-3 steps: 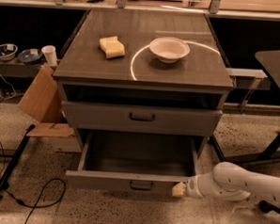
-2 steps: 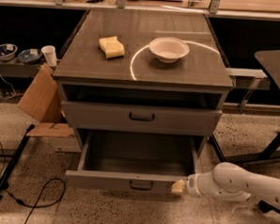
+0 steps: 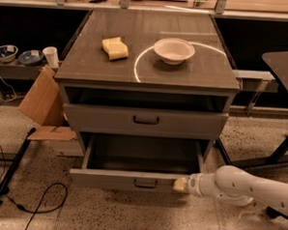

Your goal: Close middle drawer

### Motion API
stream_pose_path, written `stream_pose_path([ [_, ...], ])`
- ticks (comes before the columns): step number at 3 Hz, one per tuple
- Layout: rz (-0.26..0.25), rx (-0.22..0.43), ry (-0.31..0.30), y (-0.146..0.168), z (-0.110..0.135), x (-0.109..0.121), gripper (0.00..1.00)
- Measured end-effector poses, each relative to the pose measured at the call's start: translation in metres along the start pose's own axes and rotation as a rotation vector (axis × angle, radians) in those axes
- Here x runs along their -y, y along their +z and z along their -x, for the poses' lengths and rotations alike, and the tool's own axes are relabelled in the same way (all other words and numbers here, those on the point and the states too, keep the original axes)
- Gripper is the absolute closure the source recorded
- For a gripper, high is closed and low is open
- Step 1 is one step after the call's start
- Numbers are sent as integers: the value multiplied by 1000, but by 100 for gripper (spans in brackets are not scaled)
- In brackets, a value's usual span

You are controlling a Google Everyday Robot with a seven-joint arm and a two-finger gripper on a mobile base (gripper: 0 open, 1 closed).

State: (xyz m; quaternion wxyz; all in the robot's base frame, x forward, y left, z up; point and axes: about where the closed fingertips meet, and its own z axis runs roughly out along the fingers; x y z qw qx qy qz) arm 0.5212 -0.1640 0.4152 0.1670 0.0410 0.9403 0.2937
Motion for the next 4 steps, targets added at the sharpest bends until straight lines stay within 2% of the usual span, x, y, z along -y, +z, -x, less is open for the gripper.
stream_pose_path([
  [1, -7, 30, -10, 8, 13, -13, 100],
  [3, -8, 49, -20, 27, 29, -33, 100],
  [4, -29, 63, -13, 38, 41, -38, 100],
])
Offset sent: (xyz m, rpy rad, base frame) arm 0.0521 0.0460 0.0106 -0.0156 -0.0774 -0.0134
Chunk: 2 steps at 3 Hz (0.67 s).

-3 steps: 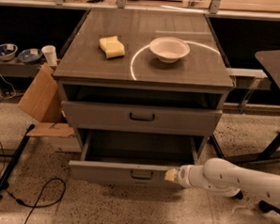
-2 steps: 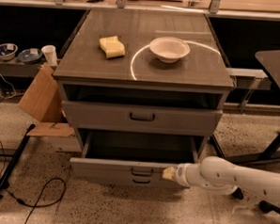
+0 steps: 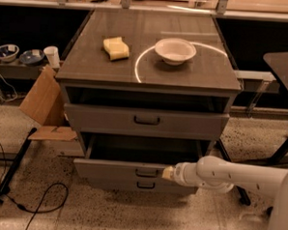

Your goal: Close middle drawer

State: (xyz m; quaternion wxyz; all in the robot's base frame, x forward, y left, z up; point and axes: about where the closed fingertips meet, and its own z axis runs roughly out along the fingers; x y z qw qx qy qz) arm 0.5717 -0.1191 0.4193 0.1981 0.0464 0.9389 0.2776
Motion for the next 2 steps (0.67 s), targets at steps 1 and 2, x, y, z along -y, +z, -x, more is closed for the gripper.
stream_pose_path([
  [1, -9, 4, 1, 2, 2, 2, 100],
  [2, -40, 13, 6, 8, 11, 16, 100],
])
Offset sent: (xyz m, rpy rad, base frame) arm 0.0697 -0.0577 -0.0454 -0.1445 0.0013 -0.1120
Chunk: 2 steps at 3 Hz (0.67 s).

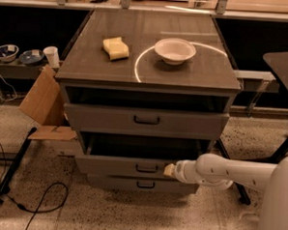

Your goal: Close middle drawer

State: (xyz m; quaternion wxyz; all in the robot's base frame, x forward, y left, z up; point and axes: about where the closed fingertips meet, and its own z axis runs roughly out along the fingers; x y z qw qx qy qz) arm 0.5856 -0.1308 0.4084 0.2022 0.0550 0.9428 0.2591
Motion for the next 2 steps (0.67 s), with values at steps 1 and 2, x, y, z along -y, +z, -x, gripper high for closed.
stream_pose_path([
  [1, -23, 5, 2, 5, 8, 14, 100],
  [2, -51, 13, 3, 12, 20, 34, 100],
])
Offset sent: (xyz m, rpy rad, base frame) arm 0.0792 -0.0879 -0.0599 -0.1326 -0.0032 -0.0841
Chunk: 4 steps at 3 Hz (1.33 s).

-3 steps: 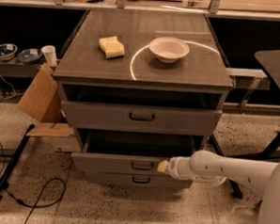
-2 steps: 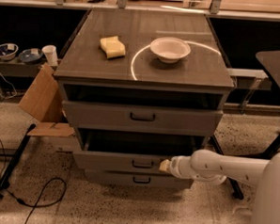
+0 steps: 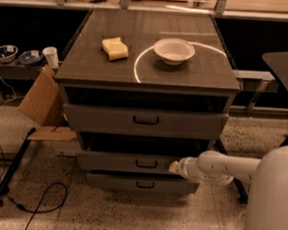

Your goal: Close middle drawer

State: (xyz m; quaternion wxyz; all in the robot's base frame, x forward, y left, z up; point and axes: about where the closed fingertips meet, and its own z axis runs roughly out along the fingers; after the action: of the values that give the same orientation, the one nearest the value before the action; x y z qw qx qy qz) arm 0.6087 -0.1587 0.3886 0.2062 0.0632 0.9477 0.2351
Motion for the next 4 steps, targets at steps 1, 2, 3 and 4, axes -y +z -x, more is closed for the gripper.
stream_pose_path([
  [1, -19, 11, -1, 5, 11, 17, 100],
  [2, -40, 21, -10, 9, 21, 39, 100],
  [3, -41, 25, -11, 8, 21, 40, 100],
  [4, -43, 45, -15, 7, 34, 43, 100],
])
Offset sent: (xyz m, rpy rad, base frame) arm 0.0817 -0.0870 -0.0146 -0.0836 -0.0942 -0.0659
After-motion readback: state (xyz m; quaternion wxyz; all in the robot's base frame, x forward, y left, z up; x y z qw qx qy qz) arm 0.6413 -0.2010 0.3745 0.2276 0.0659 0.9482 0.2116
